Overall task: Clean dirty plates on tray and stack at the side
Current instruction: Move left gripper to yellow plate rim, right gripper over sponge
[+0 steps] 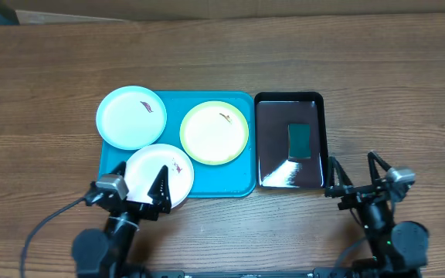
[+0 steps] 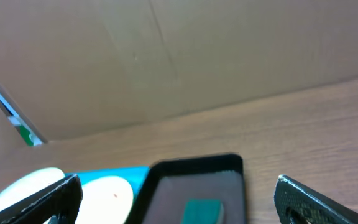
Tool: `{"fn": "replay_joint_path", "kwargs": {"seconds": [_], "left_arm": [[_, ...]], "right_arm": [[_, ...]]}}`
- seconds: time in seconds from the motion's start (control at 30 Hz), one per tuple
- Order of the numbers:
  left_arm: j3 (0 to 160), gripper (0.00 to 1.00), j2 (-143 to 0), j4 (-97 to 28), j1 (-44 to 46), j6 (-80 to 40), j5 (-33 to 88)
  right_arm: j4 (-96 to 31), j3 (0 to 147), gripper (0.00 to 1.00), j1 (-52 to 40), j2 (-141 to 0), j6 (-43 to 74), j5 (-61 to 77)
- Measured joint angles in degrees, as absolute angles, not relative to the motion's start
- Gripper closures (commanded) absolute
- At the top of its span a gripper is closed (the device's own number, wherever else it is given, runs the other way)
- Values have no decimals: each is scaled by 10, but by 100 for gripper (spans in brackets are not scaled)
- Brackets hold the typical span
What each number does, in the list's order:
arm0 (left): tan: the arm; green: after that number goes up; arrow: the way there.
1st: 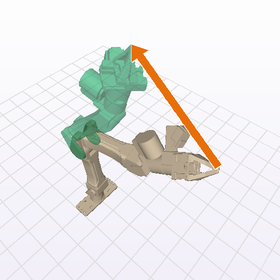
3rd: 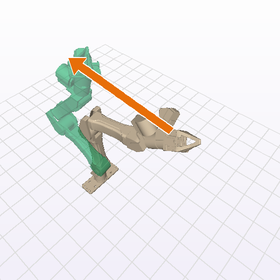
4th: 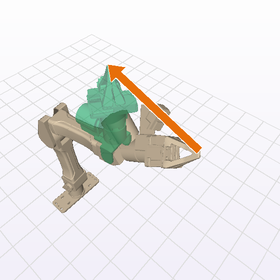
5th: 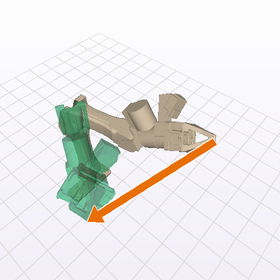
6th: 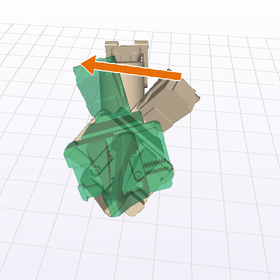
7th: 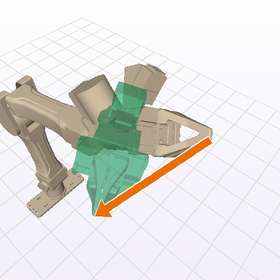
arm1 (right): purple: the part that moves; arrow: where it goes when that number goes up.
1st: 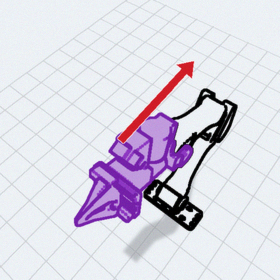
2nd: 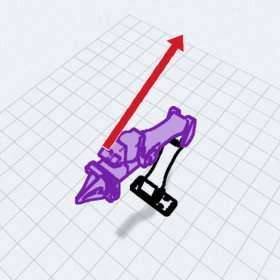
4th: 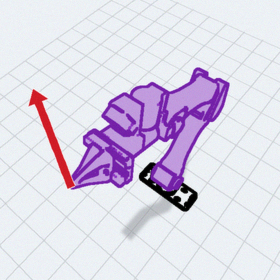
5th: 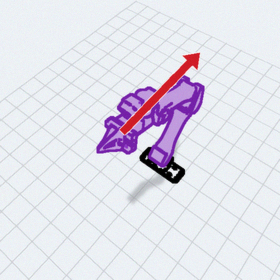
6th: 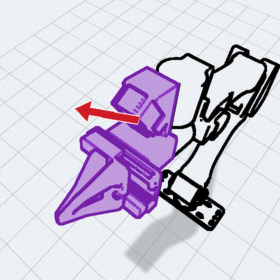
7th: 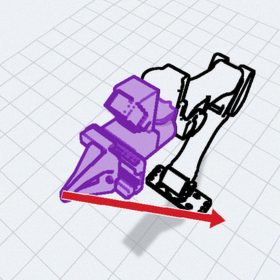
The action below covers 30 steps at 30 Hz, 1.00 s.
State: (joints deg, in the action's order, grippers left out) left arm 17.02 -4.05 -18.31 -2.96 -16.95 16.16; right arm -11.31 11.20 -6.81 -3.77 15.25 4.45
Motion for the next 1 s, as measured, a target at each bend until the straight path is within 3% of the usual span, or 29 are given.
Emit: {"fn": "replay_joint_path", "kwargs": {"seconds": [0.3,0.43,0.6,0.67,0.77,0.83,1.0], "left_arm": [[533,0,-323,-458,-30,-132,172],[706,0,-486,-624,-30,-115,175],[855,2,-643,-727,-30,-107,192],[883,16,-689,-740,-30,-106,211],[890,40,-740,-755,-30,-107,226],[889,53,-770,-761,-28,-114,230],[870,57,-830,-728,-4,-121,214]], "right_arm": [[-308,430,0,-68,-282,153,47],[-472,618,0,-68,-456,127,65],[-627,803,0,-68,-664,112,91],[-667,847,0,-68,-741,110,133],[-676,865,19,-68,-824,107,187],[-679,865,24,-68,-869,104,211],[-667,865,27,-68,-936,105,217]]}}
